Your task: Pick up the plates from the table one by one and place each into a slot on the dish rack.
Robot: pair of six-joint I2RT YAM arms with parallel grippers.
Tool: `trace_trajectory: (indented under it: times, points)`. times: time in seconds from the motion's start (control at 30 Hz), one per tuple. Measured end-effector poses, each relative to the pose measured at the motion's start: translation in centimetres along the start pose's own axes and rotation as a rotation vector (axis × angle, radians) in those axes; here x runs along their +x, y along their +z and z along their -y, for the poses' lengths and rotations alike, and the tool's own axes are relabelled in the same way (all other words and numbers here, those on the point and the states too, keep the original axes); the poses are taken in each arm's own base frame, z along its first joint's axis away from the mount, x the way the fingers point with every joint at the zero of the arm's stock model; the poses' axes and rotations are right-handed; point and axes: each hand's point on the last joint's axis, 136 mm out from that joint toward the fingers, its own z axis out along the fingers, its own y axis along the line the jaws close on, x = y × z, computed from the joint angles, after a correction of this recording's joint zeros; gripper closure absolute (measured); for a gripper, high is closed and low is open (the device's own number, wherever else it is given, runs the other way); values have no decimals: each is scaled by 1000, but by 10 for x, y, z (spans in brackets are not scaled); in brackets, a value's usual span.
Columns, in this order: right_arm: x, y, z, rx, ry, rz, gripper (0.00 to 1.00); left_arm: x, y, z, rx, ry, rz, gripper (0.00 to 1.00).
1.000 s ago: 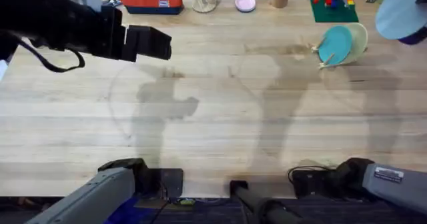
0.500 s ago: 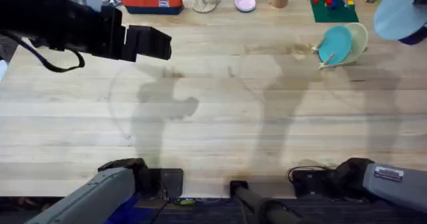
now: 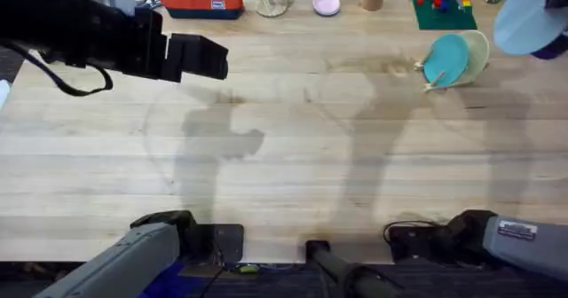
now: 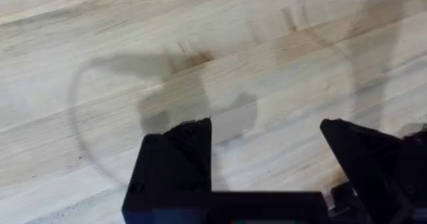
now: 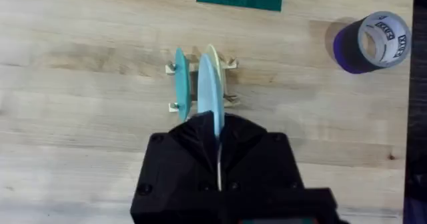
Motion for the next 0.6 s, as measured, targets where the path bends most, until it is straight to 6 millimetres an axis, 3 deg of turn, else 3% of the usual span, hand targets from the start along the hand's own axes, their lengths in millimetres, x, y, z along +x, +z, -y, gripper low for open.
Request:
trace_trajectory:
  times: [0.6]
  points:
    - [15, 48, 5, -57, 19, -112, 973, 0, 0, 0, 0, 0, 0, 7]
